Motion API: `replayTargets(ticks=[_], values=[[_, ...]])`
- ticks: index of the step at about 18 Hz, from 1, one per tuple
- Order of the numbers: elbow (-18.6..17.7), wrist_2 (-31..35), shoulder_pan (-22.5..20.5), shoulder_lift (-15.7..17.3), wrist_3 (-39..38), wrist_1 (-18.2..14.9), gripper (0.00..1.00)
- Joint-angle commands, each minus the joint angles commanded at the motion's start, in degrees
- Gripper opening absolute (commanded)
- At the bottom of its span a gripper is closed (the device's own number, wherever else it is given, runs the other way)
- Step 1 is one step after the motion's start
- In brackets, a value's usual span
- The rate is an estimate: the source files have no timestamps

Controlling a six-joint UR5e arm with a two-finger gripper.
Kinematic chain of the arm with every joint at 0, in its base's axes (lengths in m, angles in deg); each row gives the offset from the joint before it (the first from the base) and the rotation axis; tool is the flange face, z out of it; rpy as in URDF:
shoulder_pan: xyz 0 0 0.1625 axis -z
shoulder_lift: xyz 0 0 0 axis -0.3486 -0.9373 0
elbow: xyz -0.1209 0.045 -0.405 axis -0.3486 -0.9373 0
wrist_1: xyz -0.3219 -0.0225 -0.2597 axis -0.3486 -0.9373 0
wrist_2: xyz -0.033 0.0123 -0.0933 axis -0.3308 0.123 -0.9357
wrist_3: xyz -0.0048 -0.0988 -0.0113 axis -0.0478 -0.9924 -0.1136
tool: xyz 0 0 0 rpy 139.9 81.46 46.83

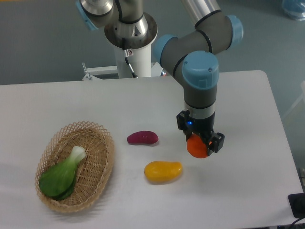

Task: Place the orange on the table
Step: 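Lower the held orange toward the table beside the purple sweet potato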

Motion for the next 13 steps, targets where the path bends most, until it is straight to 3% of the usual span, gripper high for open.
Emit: replayTargets(ticks=[7, 13], values=[[0.2, 0.3, 0.0, -0.3, 0.0, -0.3, 0.75], [-1.3, -0.7, -1.8, -0.6, 0.0, -0.2, 0.71]])
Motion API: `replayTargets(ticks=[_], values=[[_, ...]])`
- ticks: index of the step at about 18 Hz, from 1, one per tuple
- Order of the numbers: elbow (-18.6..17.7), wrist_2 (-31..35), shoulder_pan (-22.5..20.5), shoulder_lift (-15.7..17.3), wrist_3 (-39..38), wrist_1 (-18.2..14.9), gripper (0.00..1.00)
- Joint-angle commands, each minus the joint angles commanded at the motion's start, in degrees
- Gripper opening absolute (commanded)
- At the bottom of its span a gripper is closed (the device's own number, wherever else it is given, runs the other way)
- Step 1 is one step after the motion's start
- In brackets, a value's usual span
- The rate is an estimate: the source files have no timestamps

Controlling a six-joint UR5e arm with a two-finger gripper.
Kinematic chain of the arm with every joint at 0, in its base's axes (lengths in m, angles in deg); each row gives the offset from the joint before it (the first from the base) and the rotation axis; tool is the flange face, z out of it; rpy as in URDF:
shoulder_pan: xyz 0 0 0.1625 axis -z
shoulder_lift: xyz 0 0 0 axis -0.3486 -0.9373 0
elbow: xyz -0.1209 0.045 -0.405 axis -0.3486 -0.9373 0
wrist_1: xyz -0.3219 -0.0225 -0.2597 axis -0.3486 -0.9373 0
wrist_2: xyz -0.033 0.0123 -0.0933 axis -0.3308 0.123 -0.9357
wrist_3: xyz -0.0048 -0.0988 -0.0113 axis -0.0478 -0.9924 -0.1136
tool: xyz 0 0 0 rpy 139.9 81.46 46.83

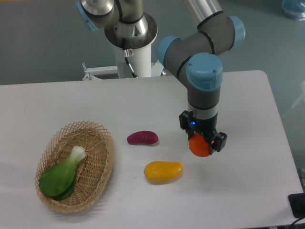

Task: Place the orange on the table
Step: 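Lower the held orange toward the table beside the purple sweet potato, then open the gripper to release the orange and lift away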

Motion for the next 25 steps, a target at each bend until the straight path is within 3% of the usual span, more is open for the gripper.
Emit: replayTargets(ticks=[9, 13, 17, 20, 23, 25], values=[[-9.3, 0.1, -1.1, 1.4, 4.0, 1.8, 0.71], [-13.6, 0.4, -1.0, 1.4, 4.9, 6.9, 0.71], [-15.4, 0.7, -0.7, 1.4, 5.3, 7.8, 0.71], [-17.4, 0.8, -0.6, 1.3, 5.6, 10.5, 0.72], [-18.1, 1.6, -0.6, 1.1, 5.7, 10.8, 0.82], [-18.3, 1.6, -0.6, 1.1, 6.2, 10.8, 1.00]])
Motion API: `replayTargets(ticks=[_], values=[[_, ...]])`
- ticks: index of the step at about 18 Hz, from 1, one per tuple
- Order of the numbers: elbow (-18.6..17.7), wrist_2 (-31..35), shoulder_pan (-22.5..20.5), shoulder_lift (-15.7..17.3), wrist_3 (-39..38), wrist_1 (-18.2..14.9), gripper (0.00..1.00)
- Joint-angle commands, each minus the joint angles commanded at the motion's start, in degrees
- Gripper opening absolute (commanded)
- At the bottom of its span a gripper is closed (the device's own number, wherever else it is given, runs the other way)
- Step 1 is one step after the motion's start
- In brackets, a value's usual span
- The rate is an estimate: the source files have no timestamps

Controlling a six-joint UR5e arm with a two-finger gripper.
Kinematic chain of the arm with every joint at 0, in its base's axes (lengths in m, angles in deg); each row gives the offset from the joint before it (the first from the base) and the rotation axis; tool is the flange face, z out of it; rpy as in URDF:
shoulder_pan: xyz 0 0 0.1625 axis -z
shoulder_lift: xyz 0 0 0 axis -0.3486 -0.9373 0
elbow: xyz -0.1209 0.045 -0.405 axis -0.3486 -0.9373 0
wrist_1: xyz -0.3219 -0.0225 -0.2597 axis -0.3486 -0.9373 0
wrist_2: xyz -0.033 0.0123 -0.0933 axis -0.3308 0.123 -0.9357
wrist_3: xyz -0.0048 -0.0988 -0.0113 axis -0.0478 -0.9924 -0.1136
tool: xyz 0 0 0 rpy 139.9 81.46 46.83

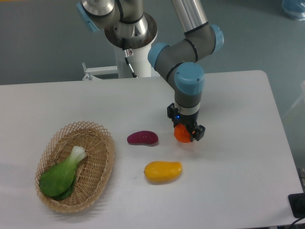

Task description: Place the orange on the table

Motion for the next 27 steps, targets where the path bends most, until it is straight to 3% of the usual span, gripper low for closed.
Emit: replayTargets(ticks=[5, 8, 13, 18, 20, 22, 23, 25, 27], values=[[0.3, -1.0, -1.1, 1.0, 0.0, 0.3, 1.00], [1.3, -5.2, -3.5, 2.9, 0.1, 0.1, 1.00], [4.9, -10.6, -6.3, 4.1, -0.3, -0.8, 1.00], [10.5, -10.3, -8.0, 2.3, 0.0, -1.3, 1.00], [14.3, -9.8, -8.1, 1.3, 0.1, -6.4, 1.00], [19.7, -6.4, -7.9, -0.1, 0.2, -14.5, 1.00], [21.9, -5.7, -7.6, -0.7, 0.1, -16.8, 1.00], [24.1, -5.7, -7.3, -1.6, 0.2, -19.2, 1.00], [25.7, -5.8, -7.1, -2.3, 0.2, -19.3, 1.00]])
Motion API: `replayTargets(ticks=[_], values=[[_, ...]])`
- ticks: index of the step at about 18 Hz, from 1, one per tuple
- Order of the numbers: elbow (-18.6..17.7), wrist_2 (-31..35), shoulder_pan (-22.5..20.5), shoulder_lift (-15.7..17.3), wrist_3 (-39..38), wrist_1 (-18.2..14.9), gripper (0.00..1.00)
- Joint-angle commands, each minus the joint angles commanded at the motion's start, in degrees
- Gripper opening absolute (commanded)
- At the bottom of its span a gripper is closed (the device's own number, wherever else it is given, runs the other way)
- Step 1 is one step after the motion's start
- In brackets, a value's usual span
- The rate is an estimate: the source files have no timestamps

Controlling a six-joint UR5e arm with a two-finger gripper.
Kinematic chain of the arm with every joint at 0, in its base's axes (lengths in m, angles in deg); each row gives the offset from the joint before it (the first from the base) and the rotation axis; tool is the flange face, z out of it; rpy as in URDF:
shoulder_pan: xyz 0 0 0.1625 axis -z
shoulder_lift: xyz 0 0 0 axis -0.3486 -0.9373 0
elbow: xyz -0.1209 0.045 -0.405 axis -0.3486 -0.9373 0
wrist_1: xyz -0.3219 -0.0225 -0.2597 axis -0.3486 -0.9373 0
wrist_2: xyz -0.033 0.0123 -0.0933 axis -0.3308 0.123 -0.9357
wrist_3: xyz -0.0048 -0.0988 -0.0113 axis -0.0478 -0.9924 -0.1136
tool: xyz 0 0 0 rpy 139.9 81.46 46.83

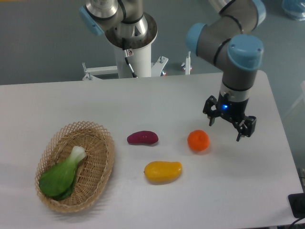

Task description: Place the orange on the table

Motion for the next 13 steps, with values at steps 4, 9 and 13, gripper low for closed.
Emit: replayTargets(ticks=[4, 9, 13], values=[[0.5, 0.0, 0.8, -1.0, 0.1, 0.5, 1.00], [0.2, 0.0, 0.8, -0.9, 0.1, 1.1, 1.00], [0.0, 0.0, 0.8, -0.9, 0.1, 1.1, 1.00]])
